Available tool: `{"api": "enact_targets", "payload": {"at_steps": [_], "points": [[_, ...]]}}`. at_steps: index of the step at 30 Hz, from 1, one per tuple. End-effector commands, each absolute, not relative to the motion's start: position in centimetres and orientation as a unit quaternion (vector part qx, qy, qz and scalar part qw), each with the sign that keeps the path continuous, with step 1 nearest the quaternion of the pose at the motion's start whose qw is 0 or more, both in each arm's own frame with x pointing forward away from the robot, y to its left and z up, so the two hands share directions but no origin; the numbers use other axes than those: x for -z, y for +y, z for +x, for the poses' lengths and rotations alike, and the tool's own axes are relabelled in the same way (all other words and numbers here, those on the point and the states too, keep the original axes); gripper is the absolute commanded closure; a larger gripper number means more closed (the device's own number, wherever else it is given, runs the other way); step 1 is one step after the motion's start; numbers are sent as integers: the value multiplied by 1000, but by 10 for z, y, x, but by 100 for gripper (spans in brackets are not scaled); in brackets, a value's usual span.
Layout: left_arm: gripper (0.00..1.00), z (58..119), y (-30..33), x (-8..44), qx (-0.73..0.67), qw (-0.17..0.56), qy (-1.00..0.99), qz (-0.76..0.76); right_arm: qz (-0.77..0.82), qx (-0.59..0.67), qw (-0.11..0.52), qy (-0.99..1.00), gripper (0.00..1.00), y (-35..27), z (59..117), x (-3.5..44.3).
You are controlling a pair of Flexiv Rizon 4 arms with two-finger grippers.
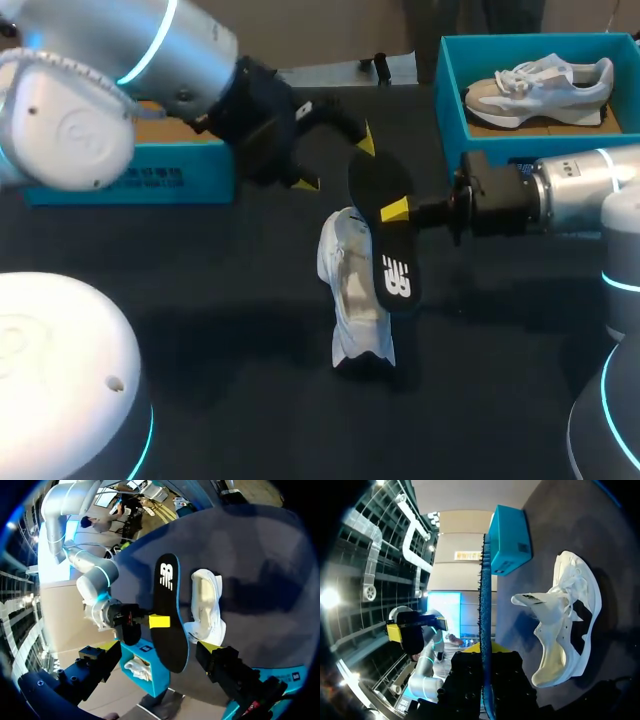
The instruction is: Take the shoe out of the shoebox, open the shoe tongue, remove and reinsert the insole, then place the shoe into the shoebox
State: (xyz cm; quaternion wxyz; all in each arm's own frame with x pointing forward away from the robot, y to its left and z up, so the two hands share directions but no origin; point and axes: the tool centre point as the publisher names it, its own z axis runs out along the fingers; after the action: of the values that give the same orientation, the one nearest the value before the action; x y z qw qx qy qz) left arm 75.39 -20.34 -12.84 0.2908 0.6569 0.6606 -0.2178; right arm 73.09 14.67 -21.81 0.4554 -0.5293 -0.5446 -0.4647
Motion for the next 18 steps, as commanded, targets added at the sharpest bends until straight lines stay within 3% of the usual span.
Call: {"api": "enact_targets", "payload": {"at_steps": [1, 6, 18], "points": [[0, 756, -208, 126, 175, 247, 678, 670, -530, 462, 456, -546, 100, 149, 733, 218], [0, 756, -208, 126, 175, 247, 678, 670, -530, 461, 457, -545, 100, 150, 735, 218], [0, 764, -223, 128, 84, 150, 719, 673, -531, 461, 459, -543, 100, 152, 735, 219]]}}
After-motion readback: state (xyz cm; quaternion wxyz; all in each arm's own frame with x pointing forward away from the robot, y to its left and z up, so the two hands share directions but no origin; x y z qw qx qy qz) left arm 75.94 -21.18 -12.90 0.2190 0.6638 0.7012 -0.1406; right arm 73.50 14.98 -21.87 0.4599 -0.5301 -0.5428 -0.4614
